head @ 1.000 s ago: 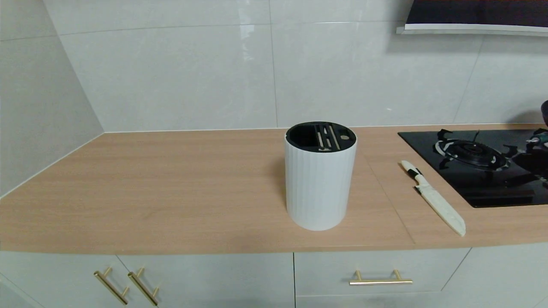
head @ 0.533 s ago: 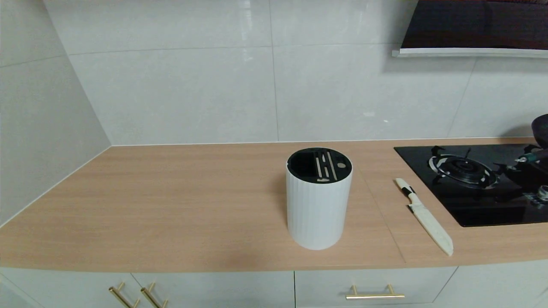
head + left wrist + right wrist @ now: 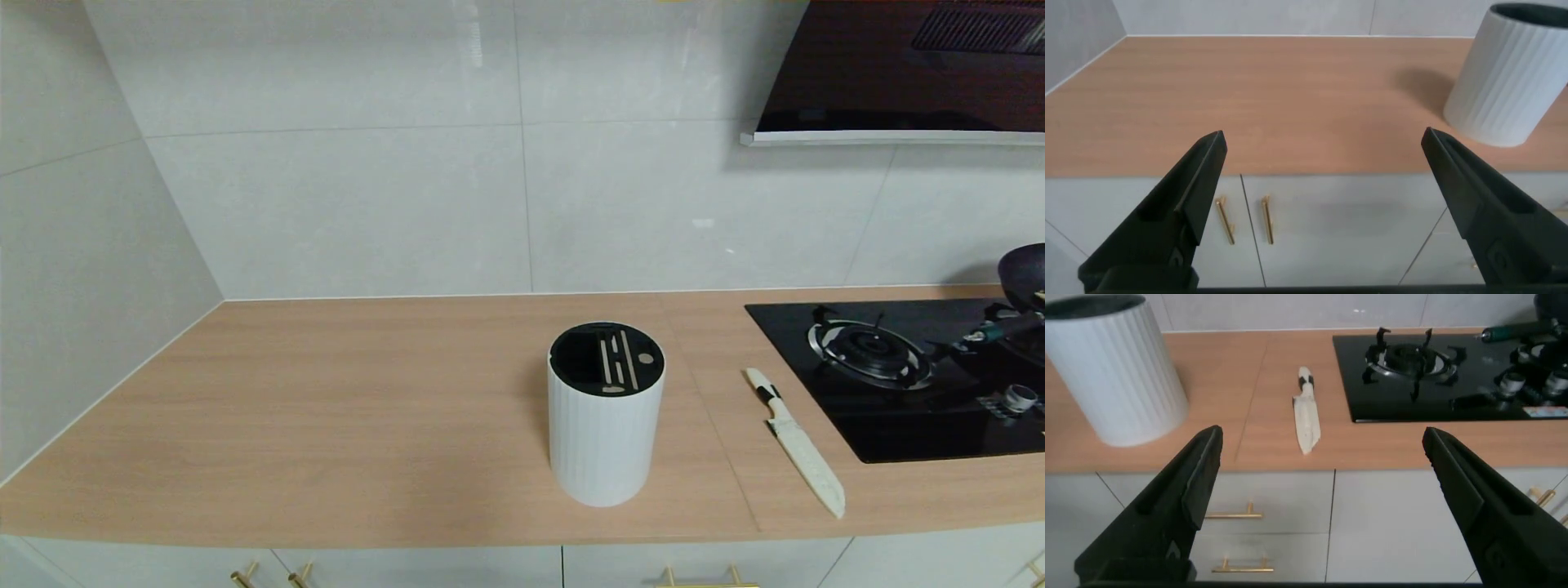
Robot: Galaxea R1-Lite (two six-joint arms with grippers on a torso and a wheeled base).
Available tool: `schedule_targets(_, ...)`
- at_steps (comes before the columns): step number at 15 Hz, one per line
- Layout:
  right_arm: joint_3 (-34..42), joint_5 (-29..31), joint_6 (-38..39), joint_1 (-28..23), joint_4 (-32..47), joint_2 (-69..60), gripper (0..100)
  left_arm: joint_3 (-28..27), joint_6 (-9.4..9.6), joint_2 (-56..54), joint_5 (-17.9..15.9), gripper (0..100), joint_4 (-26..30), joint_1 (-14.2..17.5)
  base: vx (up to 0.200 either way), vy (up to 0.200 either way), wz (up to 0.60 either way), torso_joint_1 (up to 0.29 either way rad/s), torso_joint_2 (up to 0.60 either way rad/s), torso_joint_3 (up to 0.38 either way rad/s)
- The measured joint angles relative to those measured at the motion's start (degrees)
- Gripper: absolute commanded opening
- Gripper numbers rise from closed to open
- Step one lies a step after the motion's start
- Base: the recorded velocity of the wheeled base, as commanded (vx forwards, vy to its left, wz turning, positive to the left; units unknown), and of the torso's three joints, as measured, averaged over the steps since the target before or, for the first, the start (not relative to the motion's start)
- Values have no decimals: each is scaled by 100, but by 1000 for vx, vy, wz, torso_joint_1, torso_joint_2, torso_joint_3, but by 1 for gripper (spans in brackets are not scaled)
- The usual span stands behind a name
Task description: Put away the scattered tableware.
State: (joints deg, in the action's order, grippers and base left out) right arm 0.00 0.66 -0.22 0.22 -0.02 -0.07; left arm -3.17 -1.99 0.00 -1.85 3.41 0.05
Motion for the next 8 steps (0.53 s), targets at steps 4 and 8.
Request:
schedule_targets(4,0,-4,-10,2,2,0,100,0,-1,0,2,100,0,2,0,0,0,76,-170,-87)
schedule_targets(8,0,-9,-54,2,0,2,100,0,0,0,0,100,2,2,0,0,0,0,0,0)
